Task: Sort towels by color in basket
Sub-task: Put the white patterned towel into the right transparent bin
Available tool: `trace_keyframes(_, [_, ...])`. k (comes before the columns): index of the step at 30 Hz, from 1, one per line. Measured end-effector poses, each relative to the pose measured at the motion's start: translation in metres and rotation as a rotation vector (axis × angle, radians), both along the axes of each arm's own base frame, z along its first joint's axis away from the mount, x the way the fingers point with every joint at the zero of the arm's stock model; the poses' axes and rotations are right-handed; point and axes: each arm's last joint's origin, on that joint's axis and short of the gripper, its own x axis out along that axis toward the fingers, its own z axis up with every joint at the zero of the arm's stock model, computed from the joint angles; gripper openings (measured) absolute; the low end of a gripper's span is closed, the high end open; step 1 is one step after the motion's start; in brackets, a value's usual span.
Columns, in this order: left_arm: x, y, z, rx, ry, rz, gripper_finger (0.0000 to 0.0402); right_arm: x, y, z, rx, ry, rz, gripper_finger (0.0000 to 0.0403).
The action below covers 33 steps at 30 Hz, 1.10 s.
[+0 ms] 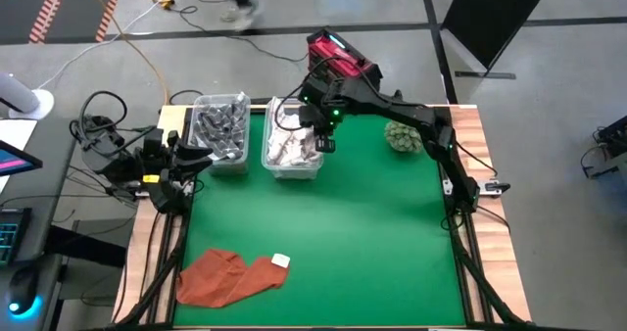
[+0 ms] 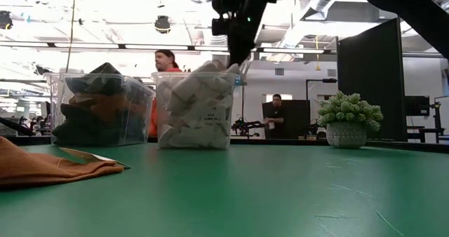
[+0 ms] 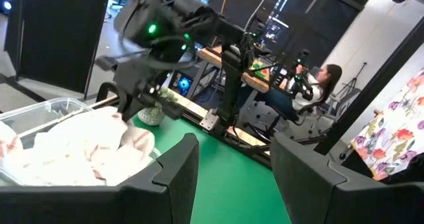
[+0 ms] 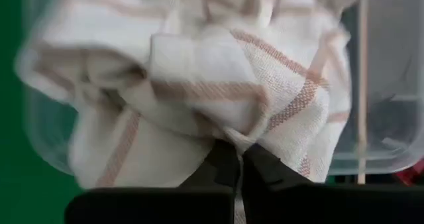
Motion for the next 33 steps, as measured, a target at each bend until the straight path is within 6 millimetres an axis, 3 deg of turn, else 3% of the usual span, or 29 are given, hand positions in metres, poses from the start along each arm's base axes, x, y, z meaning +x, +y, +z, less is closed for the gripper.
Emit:
trace_keyframes(5, [0.000,0.000,0.000,-0.004,-0.002,0.000,0.0176,0.003,0.003,0.038,-0.015,-0.174,-0.011,0.0022])
trace_keyframes(9, [0.000,0.000,0.000,-0.006,-0.002,0.000,0.0176,0.017,0.001,0.039,0.037,-0.339,0.021,0.0022])
trace_keyframes(12, [0.000,0.000,0.000,-0.015,-0.006,0.000,0.0176,0.036,-0.005,0.014,0.094,-0.382,0.048,0.0022])
trace_keyframes(21, [0.000,0.000,0.000,-0.016,-0.003,0.019,0.0176,0.082,-0.019,-0.107,0.179,-0.211,0.022,0.0027])
trace_keyframes(24, [0.000,0.001,0.000,-0.021,-0.005,0.031,0.0176,0.085,-0.019,-0.122,0.168,-0.169,0.006,0.0040])
trace_keyframes(28, [0.000,0.001,0.000,-0.025,-0.006,0.031,0.0176,0.082,-0.019,-0.114,0.161,-0.176,0.000,0.0050])
trace_keyframes(33, [0.000,0.001,0.000,-0.024,-0.006,0.031,0.0176,0.070,-0.017,-0.072,0.127,-0.234,0.003,0.0060])
